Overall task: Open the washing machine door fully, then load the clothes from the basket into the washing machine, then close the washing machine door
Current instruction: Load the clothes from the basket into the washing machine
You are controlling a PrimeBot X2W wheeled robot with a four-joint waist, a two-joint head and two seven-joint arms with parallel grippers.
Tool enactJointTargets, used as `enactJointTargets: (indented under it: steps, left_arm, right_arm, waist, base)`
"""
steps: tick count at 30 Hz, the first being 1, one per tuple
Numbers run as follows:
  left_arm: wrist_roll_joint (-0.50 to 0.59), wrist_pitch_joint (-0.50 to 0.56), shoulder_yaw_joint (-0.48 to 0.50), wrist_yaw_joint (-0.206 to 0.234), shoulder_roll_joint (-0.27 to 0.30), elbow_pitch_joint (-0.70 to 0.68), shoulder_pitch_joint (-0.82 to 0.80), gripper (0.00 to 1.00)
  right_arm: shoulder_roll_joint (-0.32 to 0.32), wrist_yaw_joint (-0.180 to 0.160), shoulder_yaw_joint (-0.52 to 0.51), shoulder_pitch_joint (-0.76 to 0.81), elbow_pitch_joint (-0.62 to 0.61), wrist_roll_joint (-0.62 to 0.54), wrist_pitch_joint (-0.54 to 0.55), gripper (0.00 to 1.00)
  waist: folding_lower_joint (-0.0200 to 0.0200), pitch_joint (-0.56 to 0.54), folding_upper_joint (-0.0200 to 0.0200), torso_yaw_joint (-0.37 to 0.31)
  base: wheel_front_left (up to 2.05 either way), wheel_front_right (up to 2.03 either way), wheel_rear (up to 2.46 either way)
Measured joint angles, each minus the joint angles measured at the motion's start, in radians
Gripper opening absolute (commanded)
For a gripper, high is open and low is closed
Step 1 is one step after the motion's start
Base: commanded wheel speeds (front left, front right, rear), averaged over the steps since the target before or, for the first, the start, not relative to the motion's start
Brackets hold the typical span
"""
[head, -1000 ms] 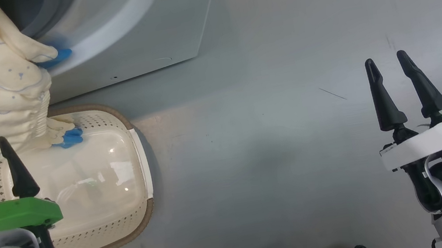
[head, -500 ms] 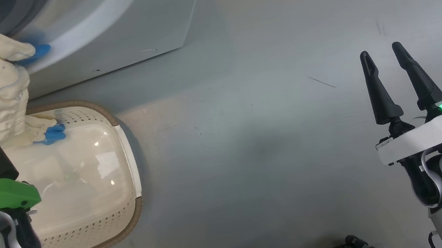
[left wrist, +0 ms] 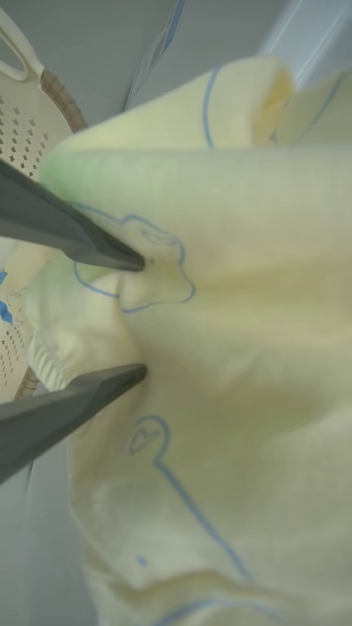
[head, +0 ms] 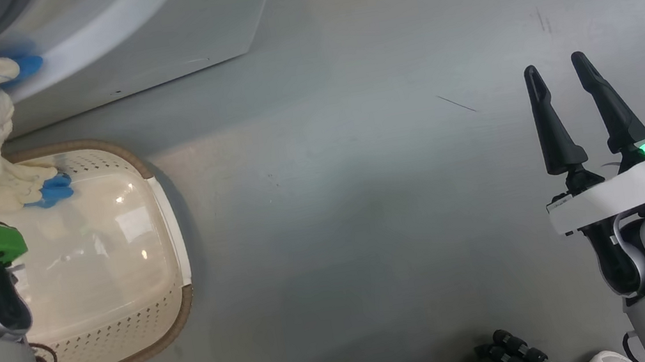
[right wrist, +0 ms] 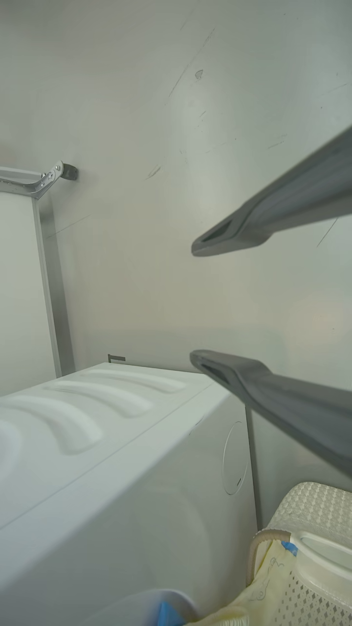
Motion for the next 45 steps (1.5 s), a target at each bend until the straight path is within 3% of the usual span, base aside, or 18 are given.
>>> enactJointTargets:
  steps: [15, 16, 17, 18, 21, 30, 45]
  left_arm:
    - [0.000, -0.058, 0.023, 0.000, 0.009, 0.043, -0.098, 1.00]
    - [0.005, -0.064, 0.022, 0.000, 0.009, 0.043, -0.099, 0.92]
    - [0.006, -0.068, 0.021, 0.000, 0.009, 0.043, -0.101, 0.67]
    - [0.006, -0.071, 0.022, 0.000, 0.009, 0.043, -0.103, 0.48]
    - [0.006, -0.070, 0.021, 0.000, 0.008, 0.051, -0.118, 0.00]
    - [0.005, -0.065, 0.036, -0.012, -0.035, 0.037, -0.126, 0.00]
    - [0.005, -0.060, 0.086, -0.047, -0.109, -0.165, 0.008, 0.00]
  right_arm:
    - [-0.002, 0.000, 0.007, -0.021, -0.011, 0.002, 0.000, 1.00]
    - [-0.002, 0.000, 0.007, -0.023, -0.011, 0.002, 0.000, 1.00]
    - [-0.002, 0.000, 0.006, -0.025, -0.012, 0.002, 0.000, 1.00]
    - [-0.002, 0.000, 0.006, -0.028, -0.011, 0.002, 0.000, 1.00]
    - [-0.002, 0.000, 0.005, -0.032, -0.011, 0.002, 0.000, 1.00]
    - [-0.005, 0.000, -0.021, -0.033, -0.011, 0.001, 0.000, 1.00]
    - [-0.009, 0.000, -0.022, -0.034, 0.001, 0.001, 0.000, 1.00]
  waist:
    - [0.0000, 0.051, 0.0000, -0.013]
    - [0.0000, 0.054, 0.0000, -0.013]
    - [0.0000, 0.058, 0.0001, -0.013]
    - [0.0000, 0.061, 0.0000, -0.013]
    - [0.0000, 0.065, 0.0000, -0.013]
    - [0.0000, 0.057, 0.0000, 0.010]
    - [0.0000, 0.001, 0.0000, 0.076]
  base:
    - [0.00, 0.00, 0.00]
    - [0.00, 0.00, 0.00]
    - [0.00, 0.00, 0.00]
    - [0.00, 0.00, 0.00]
    - [0.00, 0.00, 0.00]
    - [0.00, 0.00, 0.00]
    - [0.00, 0.00, 0.00]
